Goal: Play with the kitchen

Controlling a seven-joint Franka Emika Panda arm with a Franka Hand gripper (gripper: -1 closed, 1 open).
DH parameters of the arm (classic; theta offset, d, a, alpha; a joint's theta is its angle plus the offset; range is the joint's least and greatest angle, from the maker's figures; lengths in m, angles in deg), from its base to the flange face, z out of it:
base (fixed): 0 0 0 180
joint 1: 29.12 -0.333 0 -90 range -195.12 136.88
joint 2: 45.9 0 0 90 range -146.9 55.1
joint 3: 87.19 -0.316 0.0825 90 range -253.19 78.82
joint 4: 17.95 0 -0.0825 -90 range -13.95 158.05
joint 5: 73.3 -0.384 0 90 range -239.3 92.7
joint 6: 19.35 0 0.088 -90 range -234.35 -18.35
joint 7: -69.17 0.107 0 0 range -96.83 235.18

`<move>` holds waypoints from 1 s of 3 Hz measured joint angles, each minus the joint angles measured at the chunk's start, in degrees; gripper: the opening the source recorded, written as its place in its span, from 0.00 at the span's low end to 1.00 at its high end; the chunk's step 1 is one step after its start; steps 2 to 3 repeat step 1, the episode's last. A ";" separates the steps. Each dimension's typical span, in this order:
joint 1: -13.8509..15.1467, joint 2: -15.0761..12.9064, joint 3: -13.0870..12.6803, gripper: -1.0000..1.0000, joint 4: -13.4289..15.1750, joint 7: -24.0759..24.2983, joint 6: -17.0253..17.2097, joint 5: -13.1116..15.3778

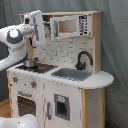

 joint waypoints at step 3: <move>-5.44 1.66 -0.51 1.00 -0.14 1.00 0.09 -0.04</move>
